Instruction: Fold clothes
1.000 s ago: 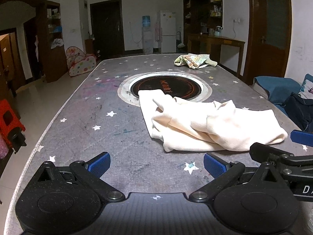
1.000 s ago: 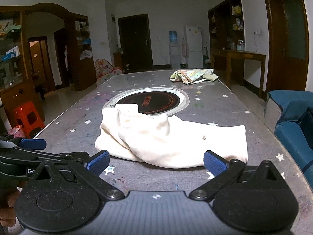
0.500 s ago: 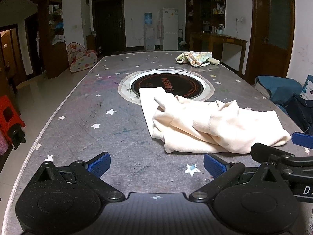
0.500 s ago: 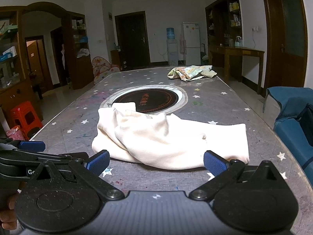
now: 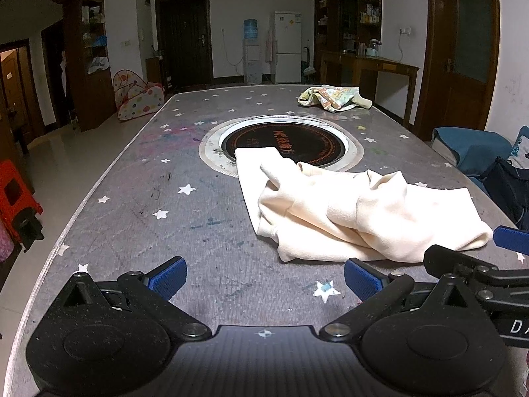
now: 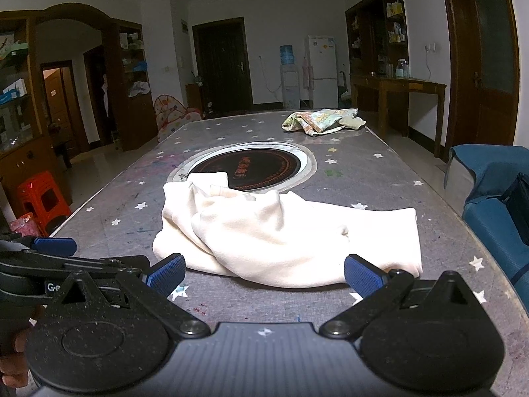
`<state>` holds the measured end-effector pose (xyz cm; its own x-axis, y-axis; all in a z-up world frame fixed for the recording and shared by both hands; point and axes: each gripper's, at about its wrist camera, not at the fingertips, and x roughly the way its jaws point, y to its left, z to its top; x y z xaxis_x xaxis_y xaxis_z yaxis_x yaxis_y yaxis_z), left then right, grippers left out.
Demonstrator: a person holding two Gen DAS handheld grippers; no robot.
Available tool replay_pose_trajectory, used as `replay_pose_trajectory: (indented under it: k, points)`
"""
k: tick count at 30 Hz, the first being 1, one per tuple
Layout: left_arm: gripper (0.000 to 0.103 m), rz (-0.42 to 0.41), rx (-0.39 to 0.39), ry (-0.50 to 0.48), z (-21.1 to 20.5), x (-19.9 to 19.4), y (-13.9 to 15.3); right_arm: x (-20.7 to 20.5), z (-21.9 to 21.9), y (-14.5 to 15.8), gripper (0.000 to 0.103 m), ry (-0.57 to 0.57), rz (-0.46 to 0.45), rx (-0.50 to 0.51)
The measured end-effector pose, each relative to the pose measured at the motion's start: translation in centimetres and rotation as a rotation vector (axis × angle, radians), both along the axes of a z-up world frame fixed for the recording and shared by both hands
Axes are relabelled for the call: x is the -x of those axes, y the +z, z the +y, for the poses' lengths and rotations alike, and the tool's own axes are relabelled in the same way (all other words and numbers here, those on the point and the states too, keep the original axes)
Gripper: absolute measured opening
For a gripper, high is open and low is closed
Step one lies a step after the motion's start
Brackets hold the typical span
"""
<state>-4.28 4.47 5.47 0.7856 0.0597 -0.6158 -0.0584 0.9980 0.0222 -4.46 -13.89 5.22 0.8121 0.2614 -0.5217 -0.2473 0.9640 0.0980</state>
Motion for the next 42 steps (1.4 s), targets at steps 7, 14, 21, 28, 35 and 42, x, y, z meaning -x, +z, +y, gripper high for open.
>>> replay_pose_trajectory:
  k: [7,14,21,28,35,42]
  points:
    - [0.103,0.011,-0.008,-0.005,-0.1,-0.5,-0.2,-0.4,0.0,0.0,0.103,-0.001,0.004,0.000]
    - [0.103,0.031,-0.006,-0.004,0.0,-1.0,-0.4,-0.9,0.0,0.0,0.103,-0.005,0.010,0.005]
    - [0.103,0.040,-0.007,-0.012,-0.1,-1.6,-0.3,-1.3,-0.1,0.2,0.103,-0.004,0.006,0.019]
    - [0.103,0.057,-0.010,-0.010,-0.1,-2.2,-0.5,-1.9,0.0,0.5,0.103,0.011,0.000,0.031]
    - [0.103,0.074,-0.007,-0.009,0.3,-3.2,-0.4,-3.1,0.1,0.8,0.102,0.028,-0.002,0.036]
    - [0.103,0.067,0.008,-0.010,0.9,-3.8,0.1,-4.4,0.2,1.0,0.101,0.041,0.001,0.037]
